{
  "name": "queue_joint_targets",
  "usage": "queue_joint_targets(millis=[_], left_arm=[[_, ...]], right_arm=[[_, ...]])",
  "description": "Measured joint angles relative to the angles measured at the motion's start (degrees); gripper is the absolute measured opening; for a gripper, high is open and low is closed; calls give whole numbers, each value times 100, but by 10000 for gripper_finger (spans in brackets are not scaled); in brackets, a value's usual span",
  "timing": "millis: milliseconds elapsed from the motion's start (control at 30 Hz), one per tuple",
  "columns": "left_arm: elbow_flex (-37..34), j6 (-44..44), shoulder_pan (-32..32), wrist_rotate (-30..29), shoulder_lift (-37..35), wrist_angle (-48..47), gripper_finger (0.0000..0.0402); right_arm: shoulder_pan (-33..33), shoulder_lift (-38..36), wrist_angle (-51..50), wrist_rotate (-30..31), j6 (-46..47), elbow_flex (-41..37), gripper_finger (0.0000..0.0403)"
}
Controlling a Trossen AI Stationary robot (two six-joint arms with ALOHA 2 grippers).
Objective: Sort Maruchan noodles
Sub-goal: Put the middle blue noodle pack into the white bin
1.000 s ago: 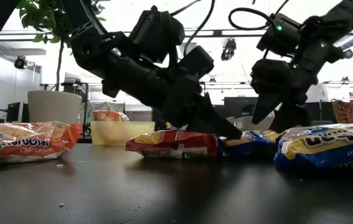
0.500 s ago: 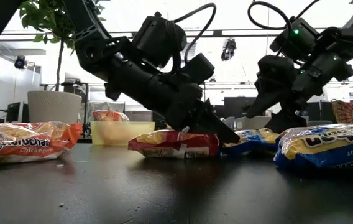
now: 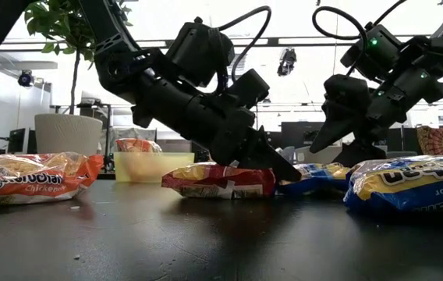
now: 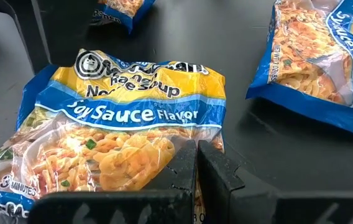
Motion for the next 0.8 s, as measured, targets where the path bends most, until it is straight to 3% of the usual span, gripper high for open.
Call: queue_joint_targets(millis=[267, 567, 800], left_arm=[[-13, -13, 0, 0, 0, 9, 0], [-20, -13, 0, -3, 0, 33, 0], [-22, -13, 7, 2, 0, 48, 0]], right_arm=[[3, 397, 264, -1, -1, -7, 274], [39, 1599, 2561, -903, 184, -11, 272], [39, 1673, 2705, -1003, 201, -8, 227]])
